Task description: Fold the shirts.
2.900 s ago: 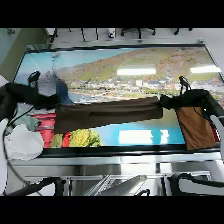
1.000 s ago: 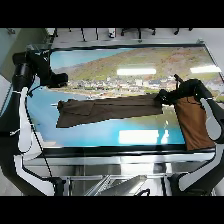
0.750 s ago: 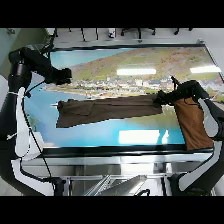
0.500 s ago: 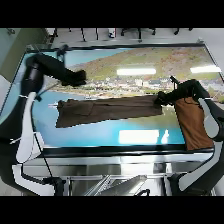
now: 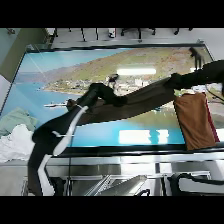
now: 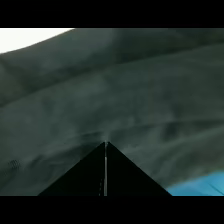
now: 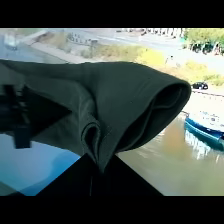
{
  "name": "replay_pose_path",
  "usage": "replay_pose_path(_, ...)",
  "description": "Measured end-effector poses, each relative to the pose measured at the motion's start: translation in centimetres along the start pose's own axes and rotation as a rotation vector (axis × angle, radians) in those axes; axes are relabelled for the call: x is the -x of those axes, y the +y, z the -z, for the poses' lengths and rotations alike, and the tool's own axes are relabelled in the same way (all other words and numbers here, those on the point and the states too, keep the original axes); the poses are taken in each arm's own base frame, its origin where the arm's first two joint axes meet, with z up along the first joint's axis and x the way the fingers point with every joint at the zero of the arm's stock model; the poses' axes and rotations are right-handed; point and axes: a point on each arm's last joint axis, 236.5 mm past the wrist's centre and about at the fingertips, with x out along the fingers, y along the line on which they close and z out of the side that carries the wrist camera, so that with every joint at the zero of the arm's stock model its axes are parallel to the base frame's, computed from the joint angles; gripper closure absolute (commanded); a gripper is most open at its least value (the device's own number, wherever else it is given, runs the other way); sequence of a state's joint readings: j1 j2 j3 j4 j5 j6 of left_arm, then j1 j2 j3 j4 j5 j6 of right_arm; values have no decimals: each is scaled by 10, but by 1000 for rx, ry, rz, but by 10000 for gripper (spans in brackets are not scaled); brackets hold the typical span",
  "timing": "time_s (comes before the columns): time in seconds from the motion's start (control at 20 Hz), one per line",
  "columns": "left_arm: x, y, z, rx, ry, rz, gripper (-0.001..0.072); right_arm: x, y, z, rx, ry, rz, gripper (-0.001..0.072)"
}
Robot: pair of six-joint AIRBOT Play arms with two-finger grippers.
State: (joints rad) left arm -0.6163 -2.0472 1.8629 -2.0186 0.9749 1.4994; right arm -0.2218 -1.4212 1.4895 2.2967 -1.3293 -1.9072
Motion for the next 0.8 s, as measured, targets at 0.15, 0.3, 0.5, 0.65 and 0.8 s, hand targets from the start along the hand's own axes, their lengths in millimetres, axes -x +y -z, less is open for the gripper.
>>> replay_pose_path(0.15,-32,-30,5,-38,22,29,693,34,25,-7,49,-52,-1,695)
replay_pose_path(0.3,-44,-44,7,-37,26,49,693,51,38,-5,62,-61,-5,695)
replay_pose_path(0.5,-3,-49,-12,12,2,102,693,57,44,-1,51,-50,-12,695)
replay_pose_path(0.65,99,-43,-49,-5,-88,127,693,56,47,1,29,-41,-20,695)
replay_pose_path(0.8,252,-20,-73,-12,-278,106,693,42,65,2,24,-21,-60,695)
